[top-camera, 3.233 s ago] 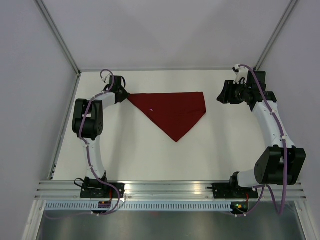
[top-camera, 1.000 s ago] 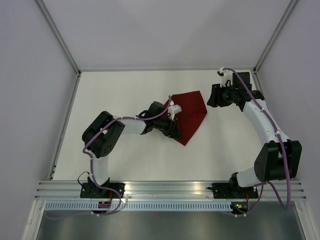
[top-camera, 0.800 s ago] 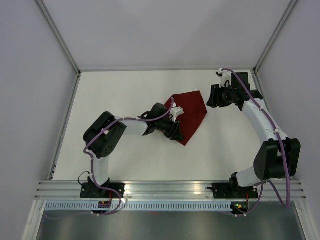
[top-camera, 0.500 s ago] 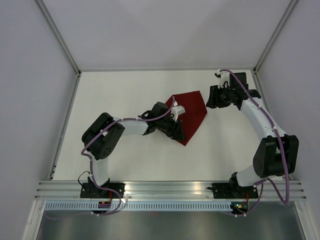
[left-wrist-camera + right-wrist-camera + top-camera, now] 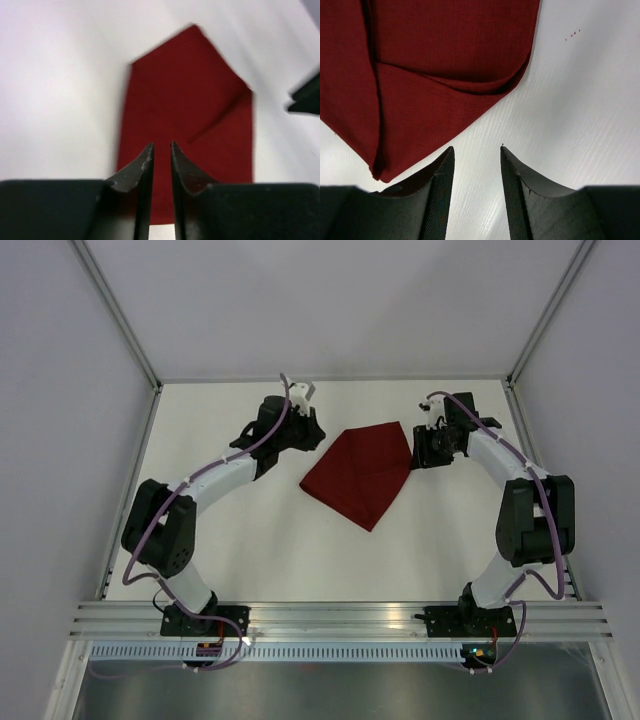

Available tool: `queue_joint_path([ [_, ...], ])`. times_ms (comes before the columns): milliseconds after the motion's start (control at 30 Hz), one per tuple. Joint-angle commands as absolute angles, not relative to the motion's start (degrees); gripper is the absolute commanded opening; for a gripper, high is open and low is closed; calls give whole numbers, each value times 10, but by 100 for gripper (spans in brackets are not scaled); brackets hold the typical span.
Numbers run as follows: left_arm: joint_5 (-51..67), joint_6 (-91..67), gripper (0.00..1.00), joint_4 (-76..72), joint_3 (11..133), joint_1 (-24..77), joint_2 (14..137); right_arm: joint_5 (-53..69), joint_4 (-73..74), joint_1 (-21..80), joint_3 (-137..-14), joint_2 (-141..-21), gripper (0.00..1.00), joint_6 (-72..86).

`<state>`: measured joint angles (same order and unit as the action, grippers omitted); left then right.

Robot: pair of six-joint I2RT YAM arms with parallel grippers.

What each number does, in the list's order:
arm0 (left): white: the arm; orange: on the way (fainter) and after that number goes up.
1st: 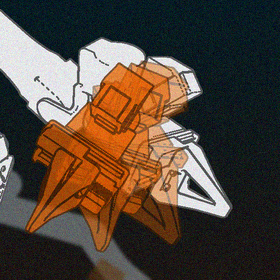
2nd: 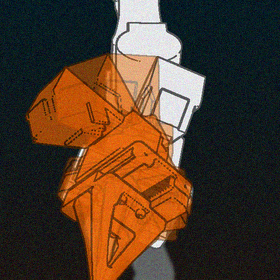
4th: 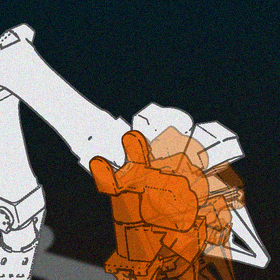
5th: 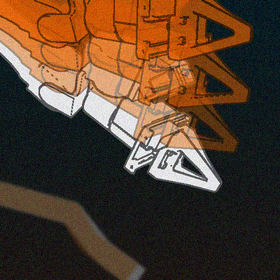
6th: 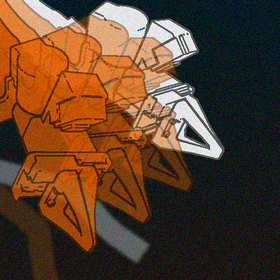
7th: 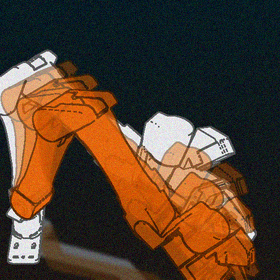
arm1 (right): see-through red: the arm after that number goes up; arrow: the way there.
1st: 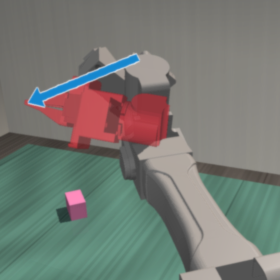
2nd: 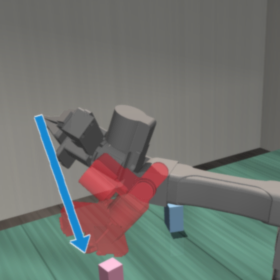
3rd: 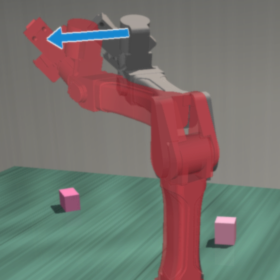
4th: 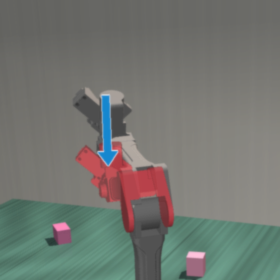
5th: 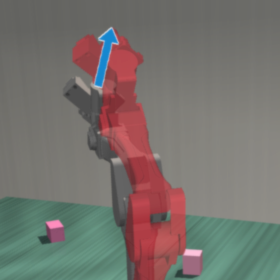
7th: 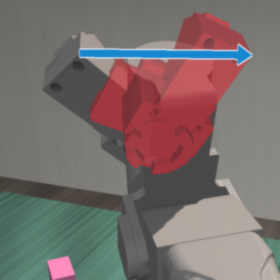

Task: Fold the napkin, place the utensils inside, and roll it up
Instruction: Fold the napkin

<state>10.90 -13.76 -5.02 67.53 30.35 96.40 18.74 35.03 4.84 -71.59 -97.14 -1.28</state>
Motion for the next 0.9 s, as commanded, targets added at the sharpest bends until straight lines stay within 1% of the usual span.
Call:
queue_joint_path([
  [0,3,-186,18,24,694,260,992,168,359,55,-727,-987,48,-4],
  [100,3,-186,8,42,714,245,1039,154,358,64,-724,-1000,45,-3],
  [200,4,-181,2,52,728,245,1082,143,355,70,-718,-1011,38,-2],
  [233,8,-181,2,53,732,245,1090,142,354,72,-717,-1014,34,-2],
  [333,26,-186,2,38,728,245,1115,128,347,78,-710,-1024,26,-2],
  [633,58,-215,2,7,691,245,1128,78,330,115,-703,-1068,18,19],
  [867,57,-241,2,-35,640,258,1121,55,321,119,-715,-1095,17,26],
])
